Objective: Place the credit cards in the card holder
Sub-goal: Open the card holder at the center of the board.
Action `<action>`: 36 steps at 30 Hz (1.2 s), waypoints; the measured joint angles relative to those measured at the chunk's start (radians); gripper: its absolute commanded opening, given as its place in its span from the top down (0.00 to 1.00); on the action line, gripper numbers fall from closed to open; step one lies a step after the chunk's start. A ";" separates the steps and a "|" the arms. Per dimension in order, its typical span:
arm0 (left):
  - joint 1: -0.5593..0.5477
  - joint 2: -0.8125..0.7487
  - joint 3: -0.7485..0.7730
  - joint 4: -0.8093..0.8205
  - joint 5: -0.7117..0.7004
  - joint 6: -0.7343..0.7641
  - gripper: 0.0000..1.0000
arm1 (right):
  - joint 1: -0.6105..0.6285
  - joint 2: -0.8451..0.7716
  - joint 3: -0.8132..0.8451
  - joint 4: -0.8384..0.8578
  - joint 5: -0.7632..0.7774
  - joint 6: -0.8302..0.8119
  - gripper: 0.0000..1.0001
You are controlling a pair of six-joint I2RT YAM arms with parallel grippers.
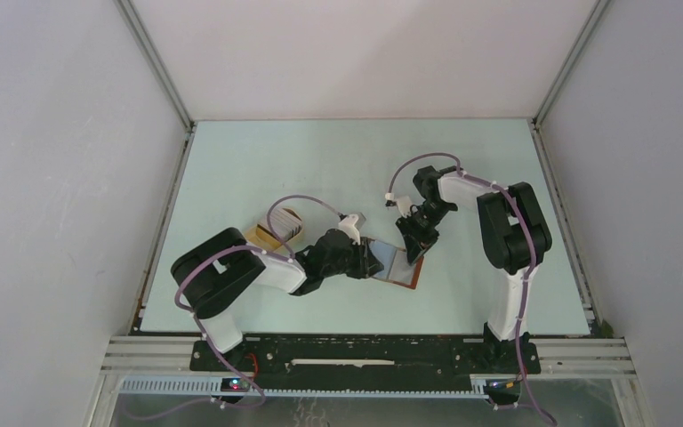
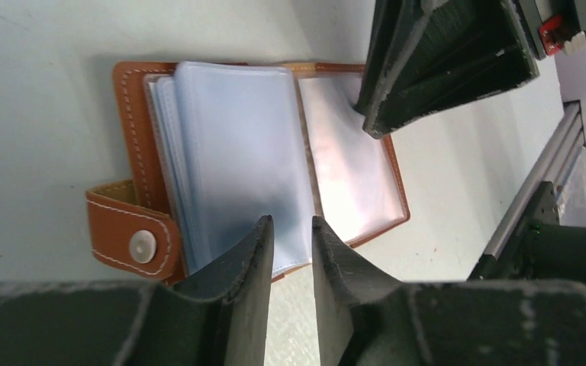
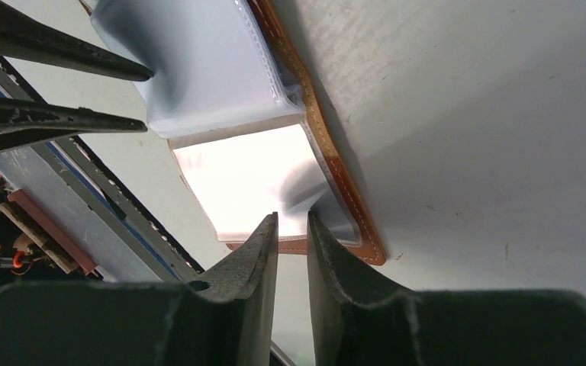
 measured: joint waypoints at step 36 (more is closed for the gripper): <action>-0.032 -0.132 0.003 -0.114 0.012 0.031 0.65 | -0.010 -0.083 0.006 -0.040 -0.325 -0.083 0.67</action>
